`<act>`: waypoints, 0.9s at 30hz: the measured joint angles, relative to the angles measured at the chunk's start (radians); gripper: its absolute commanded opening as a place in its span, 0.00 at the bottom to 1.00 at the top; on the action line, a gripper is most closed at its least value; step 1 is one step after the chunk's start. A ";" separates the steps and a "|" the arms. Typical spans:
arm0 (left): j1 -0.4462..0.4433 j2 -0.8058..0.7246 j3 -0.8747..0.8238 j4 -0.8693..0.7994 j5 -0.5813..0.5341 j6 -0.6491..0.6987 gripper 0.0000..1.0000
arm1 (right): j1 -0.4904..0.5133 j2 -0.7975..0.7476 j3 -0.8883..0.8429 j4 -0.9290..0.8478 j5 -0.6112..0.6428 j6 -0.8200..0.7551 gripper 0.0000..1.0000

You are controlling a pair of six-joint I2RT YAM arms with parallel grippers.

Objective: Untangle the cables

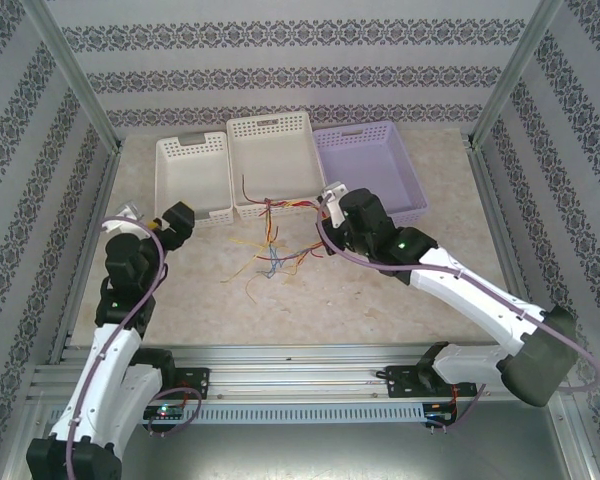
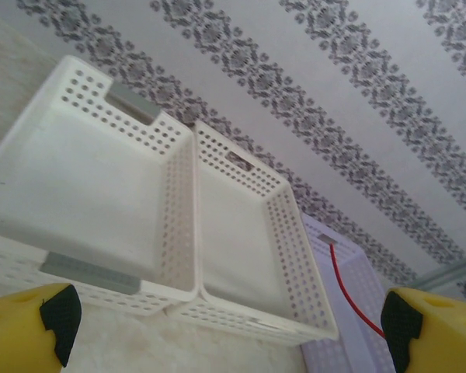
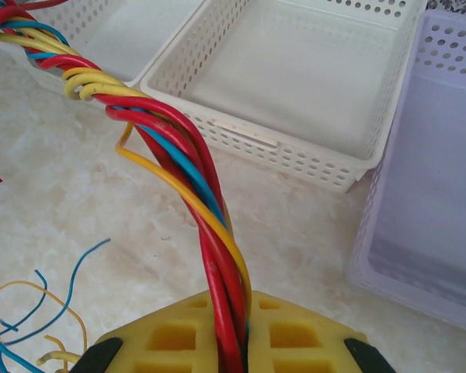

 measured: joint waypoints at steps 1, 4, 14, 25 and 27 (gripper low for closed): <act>0.000 0.008 0.013 -0.010 0.023 -0.004 1.00 | 0.000 -0.008 -0.005 0.002 -0.002 0.000 0.00; 0.000 0.054 0.061 -0.071 0.098 -0.008 1.00 | -0.002 -0.037 -0.026 0.010 -0.013 0.007 0.00; 0.000 0.092 0.172 -0.246 0.288 0.021 1.00 | -0.028 -0.089 -0.090 0.037 -0.057 0.024 0.00; -0.075 0.092 0.272 -0.455 0.332 0.089 1.00 | -0.028 -0.111 -0.148 0.064 -0.071 0.026 0.00; -0.129 0.106 0.332 -0.498 0.316 0.125 1.00 | -0.028 -0.112 -0.158 0.068 -0.071 0.026 0.00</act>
